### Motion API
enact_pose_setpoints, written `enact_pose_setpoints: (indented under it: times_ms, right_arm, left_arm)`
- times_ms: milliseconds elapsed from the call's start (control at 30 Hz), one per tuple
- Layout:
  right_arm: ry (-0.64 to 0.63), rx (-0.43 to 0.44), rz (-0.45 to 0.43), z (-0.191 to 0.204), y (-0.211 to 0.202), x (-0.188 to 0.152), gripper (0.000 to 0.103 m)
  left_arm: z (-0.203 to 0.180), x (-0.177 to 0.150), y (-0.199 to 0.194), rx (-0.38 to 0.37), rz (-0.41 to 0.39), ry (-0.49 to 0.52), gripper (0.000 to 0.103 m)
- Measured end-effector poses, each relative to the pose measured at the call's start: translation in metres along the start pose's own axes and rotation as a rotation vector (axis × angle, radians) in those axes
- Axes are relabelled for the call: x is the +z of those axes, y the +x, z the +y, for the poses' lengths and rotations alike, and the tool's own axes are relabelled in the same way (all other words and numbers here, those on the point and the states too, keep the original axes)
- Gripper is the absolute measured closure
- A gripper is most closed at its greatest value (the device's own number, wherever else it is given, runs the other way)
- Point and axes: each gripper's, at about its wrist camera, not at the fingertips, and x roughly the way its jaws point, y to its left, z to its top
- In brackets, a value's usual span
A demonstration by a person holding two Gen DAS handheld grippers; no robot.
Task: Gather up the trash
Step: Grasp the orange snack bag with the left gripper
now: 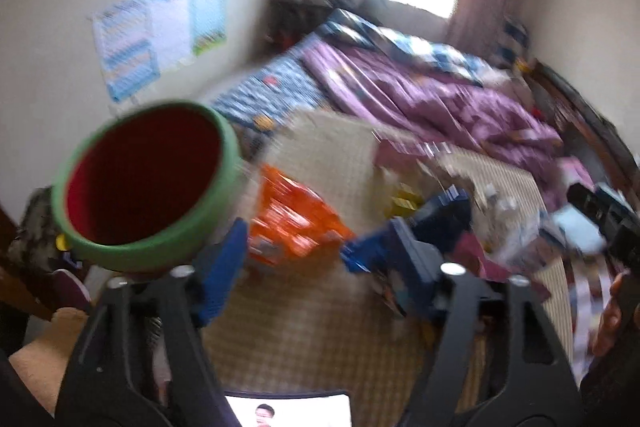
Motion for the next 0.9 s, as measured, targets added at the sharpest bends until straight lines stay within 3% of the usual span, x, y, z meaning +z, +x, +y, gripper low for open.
enact_pose_setpoints:
  times_ms: [33,100,233,467,733,900]
  right_arm:
    - [0.012,0.01,0.014,-0.003,0.001,-0.002,0.011]
    - [0.032,0.007,0.035,-0.01,0.001,-0.008,0.011]
    - [0.024,0.0,0.041,-0.011,0.0,-0.013,0.011]
    - [0.031,0.064,0.08,0.001,0.01,-0.01,0.012]
    - [-0.015,0.127,0.136,0.02,0.026,-0.007,0.023]
    - [-0.087,0.193,0.184,0.045,0.047,0.002,0.027]
  left_arm:
    - [-0.005,-0.002,0.009,-0.019,0.031,0.033,0.042]
    - [-0.006,-0.004,0.022,0.013,0.054,0.08,0.042]
    - [0.018,-0.003,0.044,0.067,0.095,0.027,0.042]
    - [0.026,-0.009,0.079,0.09,0.202,0.077,0.046]
    - [0.028,-0.006,0.077,0.041,0.184,0.035,0.057]
    - [0.033,-0.002,0.049,0.018,0.111,-0.021,0.057]
